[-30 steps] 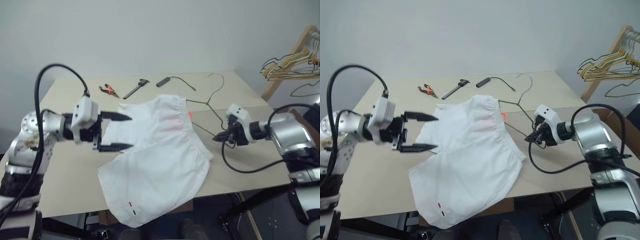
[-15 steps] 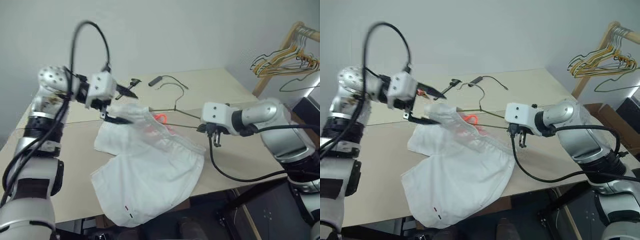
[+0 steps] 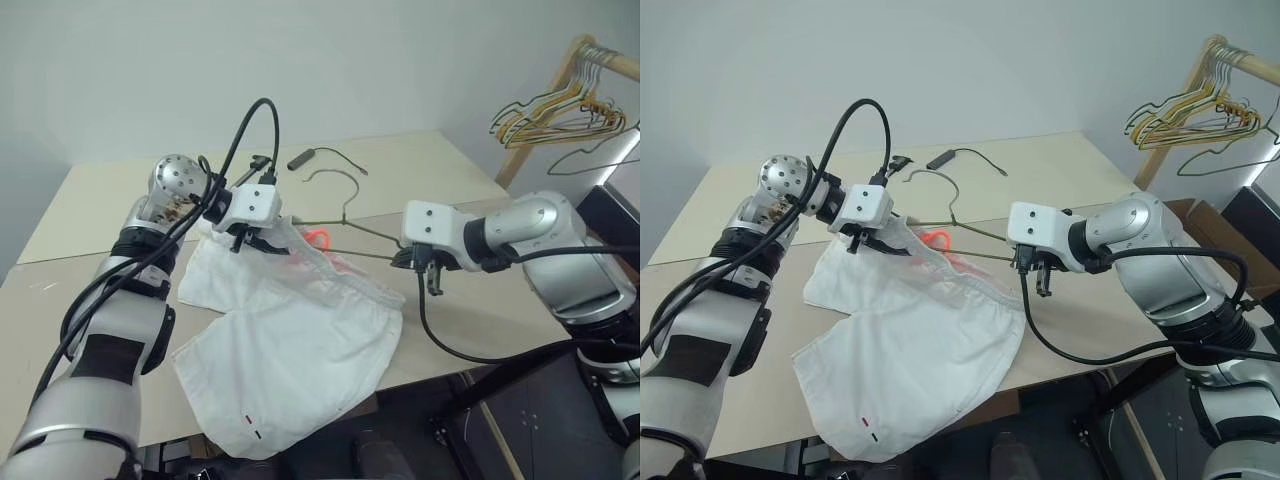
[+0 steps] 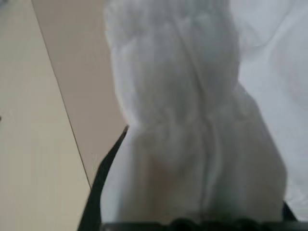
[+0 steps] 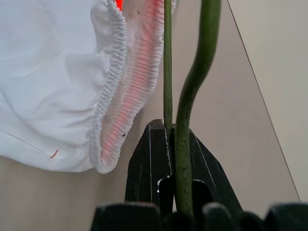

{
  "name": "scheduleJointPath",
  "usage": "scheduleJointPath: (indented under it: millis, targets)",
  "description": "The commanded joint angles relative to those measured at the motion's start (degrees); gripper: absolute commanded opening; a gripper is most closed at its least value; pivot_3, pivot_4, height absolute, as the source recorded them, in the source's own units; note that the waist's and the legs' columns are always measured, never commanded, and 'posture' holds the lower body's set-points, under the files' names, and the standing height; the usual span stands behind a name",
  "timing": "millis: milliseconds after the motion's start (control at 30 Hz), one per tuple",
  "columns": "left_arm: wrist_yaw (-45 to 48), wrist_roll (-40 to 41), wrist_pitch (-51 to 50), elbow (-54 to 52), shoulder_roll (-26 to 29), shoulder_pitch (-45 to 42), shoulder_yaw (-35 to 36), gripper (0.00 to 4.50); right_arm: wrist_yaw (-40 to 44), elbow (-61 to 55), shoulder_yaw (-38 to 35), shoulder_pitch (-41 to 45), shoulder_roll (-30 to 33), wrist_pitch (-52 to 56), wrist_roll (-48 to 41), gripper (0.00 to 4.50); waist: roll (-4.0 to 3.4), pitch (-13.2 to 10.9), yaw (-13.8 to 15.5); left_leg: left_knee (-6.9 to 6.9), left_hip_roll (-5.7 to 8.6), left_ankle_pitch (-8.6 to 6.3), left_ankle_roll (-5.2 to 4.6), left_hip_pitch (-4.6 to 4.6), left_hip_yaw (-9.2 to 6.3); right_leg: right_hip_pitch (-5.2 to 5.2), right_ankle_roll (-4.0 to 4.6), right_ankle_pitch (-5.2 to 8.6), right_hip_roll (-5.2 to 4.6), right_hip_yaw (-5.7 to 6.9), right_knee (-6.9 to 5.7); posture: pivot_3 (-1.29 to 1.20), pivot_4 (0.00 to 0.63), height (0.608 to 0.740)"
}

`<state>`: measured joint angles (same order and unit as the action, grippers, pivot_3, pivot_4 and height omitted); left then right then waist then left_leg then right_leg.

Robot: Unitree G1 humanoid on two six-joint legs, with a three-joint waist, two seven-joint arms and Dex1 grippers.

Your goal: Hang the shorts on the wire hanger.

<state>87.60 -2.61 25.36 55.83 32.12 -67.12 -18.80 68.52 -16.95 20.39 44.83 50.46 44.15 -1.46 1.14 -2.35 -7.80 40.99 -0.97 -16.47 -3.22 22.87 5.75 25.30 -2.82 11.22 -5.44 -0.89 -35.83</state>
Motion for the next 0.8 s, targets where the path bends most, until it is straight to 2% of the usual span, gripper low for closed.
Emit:
scheduleJointPath:
  millis: [33,100,133,233,367,533,667,733,800]
  targets:
    - [1.00,1.57,-0.75,-0.41,0.22,-1.83,2.81,0.60,0.30,-1.65,-2.30,2.28,0.64,-0.01,-1.26,0.00,0.00,0.00,-0.30,0.01,0.00,0.00,0.00,0.00,-0.01,0.00,0.00,0.00,0.00,0.00,-0.01,-0.17,0.000,0.740]
    - [0.17,1.90,-2.20,-0.69,0.05,-1.70,3.60,0.01,0.31,-1.54,-2.43,2.15,0.66,-0.73,-1.42,0.00,0.00,0.00,-0.62,0.04,0.01,0.00,0.00,0.00,-0.03,-0.02,0.00,0.00,-0.03,0.00,-0.02,-0.18,0.000,0.740]
    - [0.32,2.46,-3.68,-0.64,-0.14,-1.75,4.36,0.01,-0.03,-1.43,-2.55,1.96,0.61,-1.17,-1.40,0.00,0.00,0.00,-0.69,0.05,0.01,0.00,0.00,0.00,-0.07,-0.03,0.00,0.00,-0.03,0.01,-0.02,-0.18,0.000,0.740]
    - [1.21,4.03,-6.90,-1.16,0.07,-1.32,6.58,0.00,-1.72,-0.94,-3.70,0.50,0.88,-1.58,-1.25,0.78,0.00,0.00,-0.91,0.06,0.02,0.00,0.00,0.00,-0.14,-0.05,-0.02,0.00,-0.04,0.03,-0.02,-0.18,0.000,0.740]
    - [0.92,4.44,-9.35,-2.42,1.39,0.21,8.31,0.00,-4.19,-0.95,-10.39,-4.23,2.81,2.33,-3.60,2.14,0.00,0.00,-0.85,0.06,0.02,0.00,-0.01,0.02,-0.18,-0.05,-0.02,0.00,-0.05,0.04,-0.01,-0.17,0.000,0.740]
    - [0.48,4.65,-10.94,-5.22,3.06,3.05,9.63,0.00,-7.13,-1.28,-26.36,-16.57,6.18,6.33,-8.07,3.92,0.01,0.00,-0.50,0.05,0.02,-0.01,-0.01,0.03,-0.21,-0.08,-0.02,0.00,-0.11,0.08,-0.01,-0.16,0.000,0.740]
    - [0.07,4.39,-11.67,-6.77,3.36,4.21,10.13,0.00,-9.10,-5.26,-32.42,-27.29,3.25,8.02,-12.72,3.92,0.04,0.02,0.04,0.07,0.03,0.00,0.00,-0.03,-0.24,-0.15,-0.02,0.00,-0.08,0.10,-0.04,-0.16,0.000,0.740]
    - [-0.18,4.21,-11.90,-6.78,3.16,4.12,10.21,0.00,-12.11,-7.38,-31.94,-29.95,-2.22,8.19,-15.31,3.92,0.10,0.06,-0.23,0.04,0.00,0.01,0.01,-0.12,-0.25,-0.20,0.00,-0.01,0.01,0.06,-0.04,-0.17,0.000,0.740]
    - [-0.49,4.00,-12.02,-6.61,2.86,3.85,10.16,0.00,-17.38,-8.68,-27.86,-30.56,-9.64,7.28,-15.29,3.92,0.10,0.06,-0.85,0.03,0.01,0.02,0.04,-0.22,-0.26,-0.27,0.01,-0.02,0.03,-0.03,-0.08,-0.17,0.000,0.740]
